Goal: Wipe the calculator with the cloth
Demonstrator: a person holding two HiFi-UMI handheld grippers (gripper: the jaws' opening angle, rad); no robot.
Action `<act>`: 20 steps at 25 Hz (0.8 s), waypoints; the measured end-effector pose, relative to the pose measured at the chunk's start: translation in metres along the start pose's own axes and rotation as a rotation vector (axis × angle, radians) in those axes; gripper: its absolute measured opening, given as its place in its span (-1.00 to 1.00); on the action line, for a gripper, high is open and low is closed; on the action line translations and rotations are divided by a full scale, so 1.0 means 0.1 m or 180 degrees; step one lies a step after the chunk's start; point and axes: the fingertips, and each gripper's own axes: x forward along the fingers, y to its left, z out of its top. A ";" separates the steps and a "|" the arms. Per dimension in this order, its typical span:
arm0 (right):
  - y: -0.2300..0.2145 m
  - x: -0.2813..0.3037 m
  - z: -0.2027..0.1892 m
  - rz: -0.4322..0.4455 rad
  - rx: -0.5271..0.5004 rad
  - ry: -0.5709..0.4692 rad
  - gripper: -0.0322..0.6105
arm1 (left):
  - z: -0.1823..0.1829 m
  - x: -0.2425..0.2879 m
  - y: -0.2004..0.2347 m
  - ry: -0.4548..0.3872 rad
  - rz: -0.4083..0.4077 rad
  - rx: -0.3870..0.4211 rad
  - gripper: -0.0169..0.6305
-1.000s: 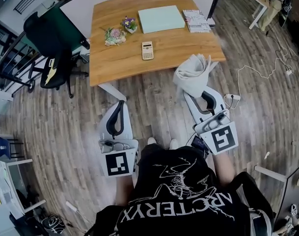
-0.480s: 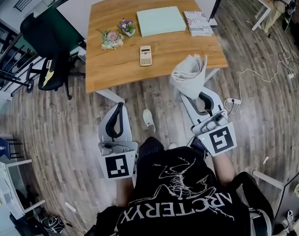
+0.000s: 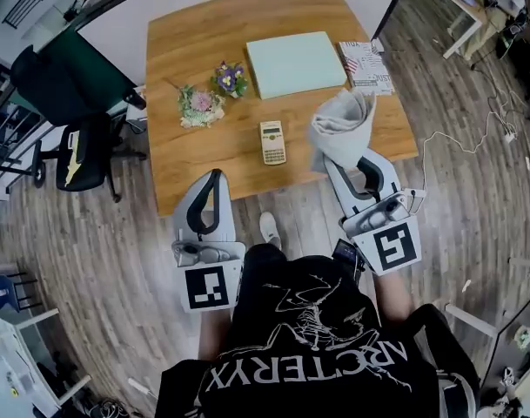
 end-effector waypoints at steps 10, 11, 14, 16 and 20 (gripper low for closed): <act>-0.43 0.88 -0.07 -0.0104 0.0005 0.0144 -0.61 | -0.05 0.83 0.69 0.0110 -0.0040 -0.0010 -0.92; -0.44 0.92 -0.09 -0.0076 -0.0015 0.0152 -0.61 | -0.05 0.87 0.71 0.0107 -0.0017 -0.0024 -0.92; -0.47 1.03 -0.21 0.0042 -0.0113 0.0212 -0.61 | -0.08 0.94 0.74 0.0115 0.0075 -0.0031 -0.92; -0.51 1.11 -0.33 0.0094 -0.0181 0.0335 -0.61 | -0.08 0.99 0.75 0.0115 0.0128 -0.0049 -0.92; -0.44 1.29 -0.79 0.0355 -0.0225 0.0917 -0.61 | -0.07 1.02 0.75 0.0137 0.0215 -0.0039 -0.92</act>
